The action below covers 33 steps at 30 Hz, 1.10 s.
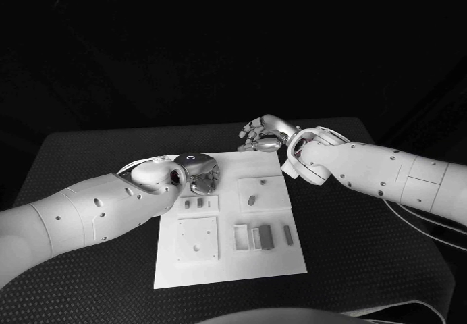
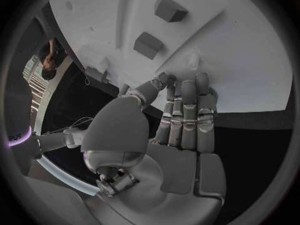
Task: Assemble the parts on the task board
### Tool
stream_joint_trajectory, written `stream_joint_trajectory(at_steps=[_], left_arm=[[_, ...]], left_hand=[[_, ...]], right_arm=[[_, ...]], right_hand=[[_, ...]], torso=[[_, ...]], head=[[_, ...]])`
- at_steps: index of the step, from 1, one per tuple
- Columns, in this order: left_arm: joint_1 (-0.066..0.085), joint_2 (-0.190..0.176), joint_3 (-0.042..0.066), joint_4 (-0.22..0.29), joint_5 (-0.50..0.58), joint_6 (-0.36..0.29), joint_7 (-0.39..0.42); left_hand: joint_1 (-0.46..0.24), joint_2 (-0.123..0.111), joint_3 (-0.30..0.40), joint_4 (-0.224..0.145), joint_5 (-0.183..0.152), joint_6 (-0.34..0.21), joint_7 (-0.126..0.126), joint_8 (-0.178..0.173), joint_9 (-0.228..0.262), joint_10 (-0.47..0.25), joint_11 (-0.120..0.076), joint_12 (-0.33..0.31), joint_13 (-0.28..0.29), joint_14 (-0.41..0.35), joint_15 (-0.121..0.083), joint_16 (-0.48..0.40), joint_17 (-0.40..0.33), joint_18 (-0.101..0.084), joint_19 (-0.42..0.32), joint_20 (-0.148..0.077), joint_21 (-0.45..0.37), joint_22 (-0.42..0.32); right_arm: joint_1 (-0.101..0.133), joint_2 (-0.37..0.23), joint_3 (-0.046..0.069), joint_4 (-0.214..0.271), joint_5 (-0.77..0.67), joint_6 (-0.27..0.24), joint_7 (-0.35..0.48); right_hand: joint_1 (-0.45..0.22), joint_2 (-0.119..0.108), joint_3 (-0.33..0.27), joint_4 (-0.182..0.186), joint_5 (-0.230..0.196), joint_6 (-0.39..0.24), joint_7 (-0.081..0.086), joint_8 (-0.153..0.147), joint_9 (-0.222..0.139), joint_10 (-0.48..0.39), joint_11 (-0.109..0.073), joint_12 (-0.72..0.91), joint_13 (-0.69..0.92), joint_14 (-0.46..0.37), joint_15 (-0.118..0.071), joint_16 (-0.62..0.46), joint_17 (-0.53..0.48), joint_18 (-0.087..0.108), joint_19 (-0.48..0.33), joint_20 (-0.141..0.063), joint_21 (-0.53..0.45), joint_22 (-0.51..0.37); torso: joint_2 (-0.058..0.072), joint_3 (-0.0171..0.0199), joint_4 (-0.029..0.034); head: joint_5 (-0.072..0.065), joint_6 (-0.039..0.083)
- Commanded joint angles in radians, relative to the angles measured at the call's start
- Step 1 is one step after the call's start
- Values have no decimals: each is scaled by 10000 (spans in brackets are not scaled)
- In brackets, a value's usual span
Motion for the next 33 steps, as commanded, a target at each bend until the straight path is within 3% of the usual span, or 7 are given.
stream_joint_trajectory(at_steps=[1, 20, 33], left_arm=[[-93, 33, -47, -41, -180, 625, -32], [-242, 122, -47, -188, -180, 823, -28], [-279, 100, -71, -203, -180, 724, 54]], left_hand=[[10, 117, 66, 4, 67, 102, -3, 60, -15, 74, 12, -34, -5, 78, -19, 55, 8, 210, 71, 9, 57, 16], [-18, 87, 105, -7, 66, -125, 87, -70, -160, -231, 106, -175, -209, 230, 61, 0, -69, 255, 152, 47, -6, 90], [125, 265, 316, 12, 73, 69, 28, 52, -176, -7, 43, -103, -283, 475, 1, 49, -86, 326, 370, 21, 12, 175]], right_arm=[[-2, 0, 5, 28, 10, 2, 106], [-2, -27, 5, 59, 21, -6, 102], [-2, -38, 5, 66, 34, -7, 104]], right_hand=[[76, 3, -42, -7, 23, -43, 391, 40, -17, 92, -13, -39, -18, 80, 20, -56, 18, -151, -11, 3, -67, 16], [79, -14, -64, 2, 23, -48, 392, 47, -33, 88, -7, -46, -86, 83, 28, -124, 38, -149, -13, 11, -110, 28], [82, -15, -72, 9, 23, -47, 391, 52, -39, 89, -4, -46, -116, 82, 33, -156, 49, -149, -16, 15, -131, 36]], torso=[[3, -1, -3], [-2, 8, -2], [-15, 1, 7]], head=[[-19, -24], [-90, -110], [-93, -144]])
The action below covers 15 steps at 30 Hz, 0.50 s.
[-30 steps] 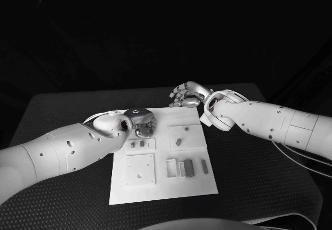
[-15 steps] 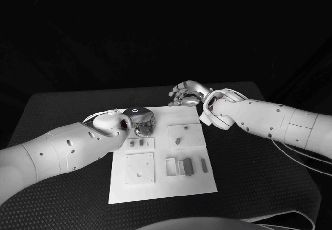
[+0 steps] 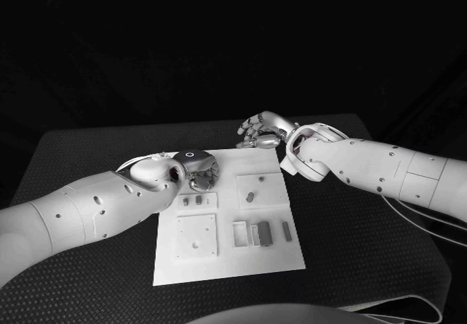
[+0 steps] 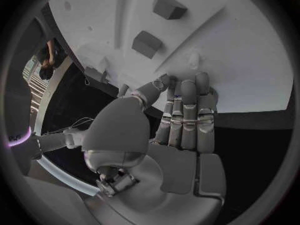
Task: Assemble the parts on the task board
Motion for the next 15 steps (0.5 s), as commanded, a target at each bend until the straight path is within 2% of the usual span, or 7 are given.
stream_joint_trajectory(at_steps=[1, 15], left_arm=[[-204, -5, -139, -41, -111, 632, -4], [-203, -92, -138, -13, -45, 58, 32]], left_hand=[[50, 110, 129, 11, 32, 131, -5, 79, -9, 83, 17, 82, -323, 151, -32, 68, -12, 300, 104, -23, 24, 28], [75, 389, 501, 85, 30, 501, -159, 313, 29, 594, -157, 136, -360, 586, -202, 208, 19, 315, 478, -156, 75, 172]], right_arm=[[-2, -8, 5, 26, 26, -6, 102], [-2, -17, 5, 35, 51, -20, 114]], right_hand=[[82, -15, -74, 10, 23, -50, 394, 53, -12, 52, 33, -46, -12, 41, 8, -42, 11, -149, -16, 16, -54, 18], [73, -23, -86, 24, 23, -49, 395, 58, -19, 56, 34, -42, -40, 50, 10, -67, 24, -148, -13, 19, -70, 27]], torso=[[-10, -2, 8], [-8, 2, 6]], head=[[-1, -3], [12, -5]])
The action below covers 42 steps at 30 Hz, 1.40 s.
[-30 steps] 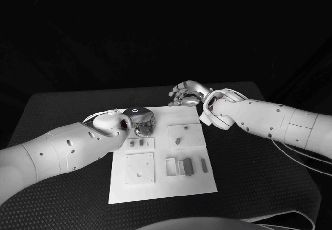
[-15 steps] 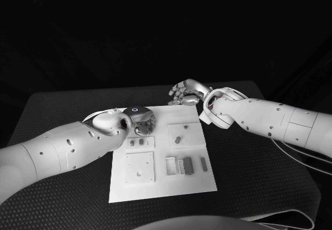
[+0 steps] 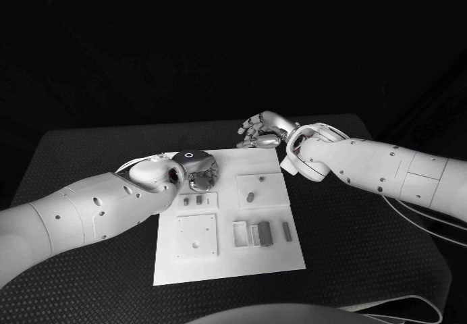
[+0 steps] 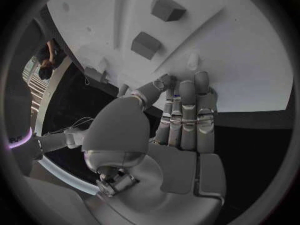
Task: Assemble the parts on the task board
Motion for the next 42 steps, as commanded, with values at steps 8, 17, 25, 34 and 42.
stream_joint_trajectory(at_steps=[8, 17, 25, 34, 42], left_arm=[[-155, -261, -102, 124, 558, -262, 173], [-137, -634, 27, 445, 1106, -680, 207], [-124, -922, 403, 797, 1426, -782, 284], [159, -1430, 493, 1355, 1422, -613, 142], [233, -1953, 504, 1722, 1285, 70, -81]], left_hand=[[18, 222, 144, -21, 50, 86, 12, 66, 29, 186, -27, 8, -18, 312, -41, 136, 47, 327, 277, -72, 40, 72], [3, 219, 178, -30, 48, 117, -1, 92, 38, 256, -51, 6, -31, 374, -66, 154, 57, 324, 347, -94, 43, 97], [3, 225, 198, -34, 49, 128, -7, 102, 41, 283, -63, 2, -39, 392, -79, 159, 61, 323, 373, -104, 41, 109], [7, 217, 211, -42, 47, 140, -14, 112, 45, 304, -72, 0, -43, 400, -87, 160, 63, 321, 385, -111, 37, 118], [9, 208, 219, -50, 44, 156, -22, 124, 49, 331, -80, 4, -44, 400, -95, 158, 65, 316, 388, -115, 30, 126]], right_arm=[[-2, -8, 5, 13, 34, -23, 117], [-2, -38, 5, 29, 35, -27, 119], [-2, -56, 5, 21, 35, -28, 118], [-2, -100, 5, 23, 37, -16, 106], [-2, -110, 4, -15, 37, 1, 104]], right_hand=[[66, -26, -64, 7, 23, -49, 396, 61, -15, 59, 34, -39, -33, 55, 11, -83, 22, -147, -10, 22, -72, 23], [72, -29, -66, 9, 24, -50, 395, 63, -19, 61, 33, -36, -50, 60, 11, -99, 31, -144, -9, 21, -83, 29], [77, -32, -70, 12, 24, -50, 394, 66, -24, 62, 33, -34, -67, 62, 12, -116, 39, -143, -10, 22, -95, 34], [80, -34, -72, 14, 24, -49, 394, 68, -28, 64, 33, -32, -80, 64, 13, -129, 46, -142, -9, 24, -103, 39], [87, -35, -73, 16, 24, -50, 393, 69, -32, 64, 33, -30, -94, 67, 14, -142, 53, -141, -9, 25, -113, 43]], torso=[[-2, 0, 5], [-10, -10, 19], [-6, -20, 13], [-10, -8, 14], [-2, -6, 9]], head=[[34, 7], [87, 54], [147, 92], [201, 133], [247, 139]])
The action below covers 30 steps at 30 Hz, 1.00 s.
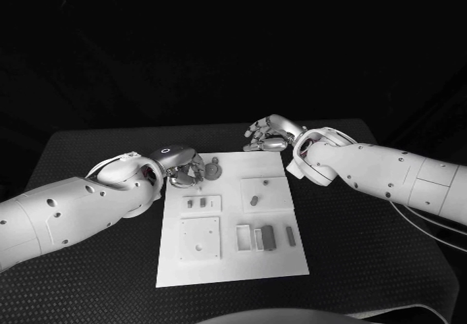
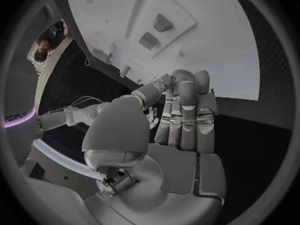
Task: Assemble the parts on the task board
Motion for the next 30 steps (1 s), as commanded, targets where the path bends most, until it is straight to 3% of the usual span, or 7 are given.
stream_joint_trajectory(at_steps=[1, 14, 30], left_arm=[[31, -65, 8, 88, -27, 586, -154], [27, -98, -35, -21, -511, 849, -185], [6, 206, -144, -346, -561, 930, -130]], left_hand=[[-8, 74, 46, 3, 33, 62, -8, 43, 18, 71, 12, 32, 18, 112, -24, 50, 10, 403, 31, 26, 29, 10], [-19, 79, 46, 4, 5, 73, -13, 52, 22, 94, 5, 29, 13, 106, -31, 47, 13, 394, 33, 22, 20, 23], [-19, 79, 48, -3, 0, 87, -22, 66, 26, 134, -10, 32, 10, 114, -46, 59, 25, 389, 53, 7, 19, 46]], right_arm=[[-2, -9, 4, -6, 4, 19, 93], [-2, 8, 4, -20, 33, 3, 112], [-3, 45, 4, -44, 41, 3, 124]], right_hand=[[87, -35, -47, -11, 24, -53, 396, 70, -15, 64, 33, -30, -17, 67, 15, -65, 16, -141, -9, 25, -47, 12], [87, -36, -54, -4, 23, -55, 397, 72, -22, 58, 36, -30, -42, 67, 18, -90, 27, -141, -10, 29, -64, 20], [103, -32, -66, 2, 23, -61, 398, 77, -40, 27, 51, -39, -109, 40, 38, -167, 47, -149, -40, 38, -116, 41]], torso=[[4, 1, -2], [11, -3, -14], [22, 4, -32]], head=[[17, -3], [56, 8], [58, -16]])
